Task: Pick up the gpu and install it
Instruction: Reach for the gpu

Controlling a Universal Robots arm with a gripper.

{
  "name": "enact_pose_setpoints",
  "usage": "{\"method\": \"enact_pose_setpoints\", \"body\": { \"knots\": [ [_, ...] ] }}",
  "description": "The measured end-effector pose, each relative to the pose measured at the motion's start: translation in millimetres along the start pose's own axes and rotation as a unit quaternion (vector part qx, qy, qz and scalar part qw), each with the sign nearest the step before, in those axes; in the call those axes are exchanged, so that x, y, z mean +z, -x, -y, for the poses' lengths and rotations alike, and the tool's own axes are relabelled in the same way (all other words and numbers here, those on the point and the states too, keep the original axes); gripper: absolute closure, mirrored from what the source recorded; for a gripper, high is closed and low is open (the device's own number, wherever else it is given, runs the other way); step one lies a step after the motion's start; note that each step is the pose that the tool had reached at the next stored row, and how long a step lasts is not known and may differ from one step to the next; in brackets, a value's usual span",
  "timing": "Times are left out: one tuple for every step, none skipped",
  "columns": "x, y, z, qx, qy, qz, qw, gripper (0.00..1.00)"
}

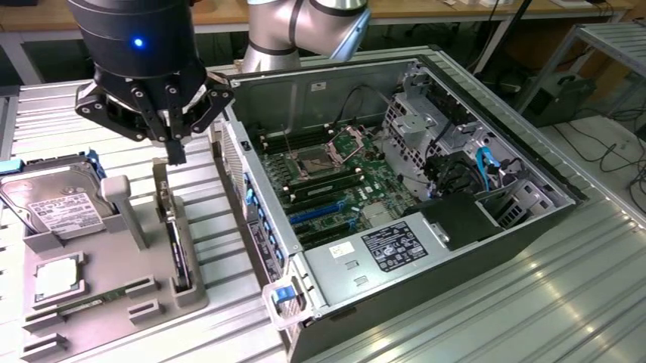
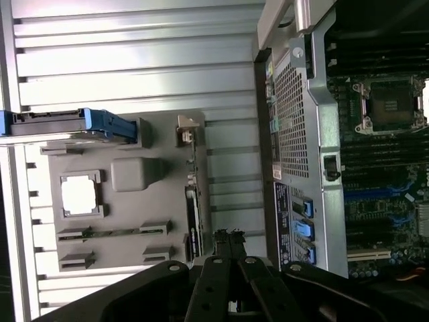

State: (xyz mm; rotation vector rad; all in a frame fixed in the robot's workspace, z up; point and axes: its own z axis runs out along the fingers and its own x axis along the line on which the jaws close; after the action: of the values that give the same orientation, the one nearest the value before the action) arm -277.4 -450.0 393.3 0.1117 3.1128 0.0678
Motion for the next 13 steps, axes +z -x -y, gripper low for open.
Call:
{"method": "enact_pose_setpoints", "body": {
  "knots": [
    [-0.1,-1.3,0.9,0.0,0.0,0.0,1.0,0.89],
    [-0.2,-2.9,1.9,0.0,0.0,0.0,1.0,0.89],
    [-0.2,-3.8,2.5,0.0,0.0,0.0,1.0,0.89],
    [-0.3,-4.9,2.9,0.0,0.0,0.0,1.0,0.89],
    [-0.3,-5.9,3.2,0.0,0.0,0.0,1.0,0.89],
    [-0.3,-6.9,3.5,0.0,0.0,0.0,1.0,0.89],
    [-0.3,-7.8,3.6,0.0,0.0,0.0,1.0,0.89],
    [-0.3,-8.8,3.7,0.0,0.0,0.0,1.0,0.89],
    [-0.4,-9.9,3.7,0.0,0.0,0.0,1.0,0.89],
    [-0.4,-10.9,3.8,0.0,0.0,0.0,1.0,0.89],
    [-0.5,-12.0,3.9,0.0,0.0,0.0,1.0,0.89],
    [-0.6,-12.9,4.0,0.0,-0.0001,-0.0001,1.0,0.89],
    [-0.5,-13.7,3.9,0.0,0.0,0.0,1.0,0.89]
  ]
}}
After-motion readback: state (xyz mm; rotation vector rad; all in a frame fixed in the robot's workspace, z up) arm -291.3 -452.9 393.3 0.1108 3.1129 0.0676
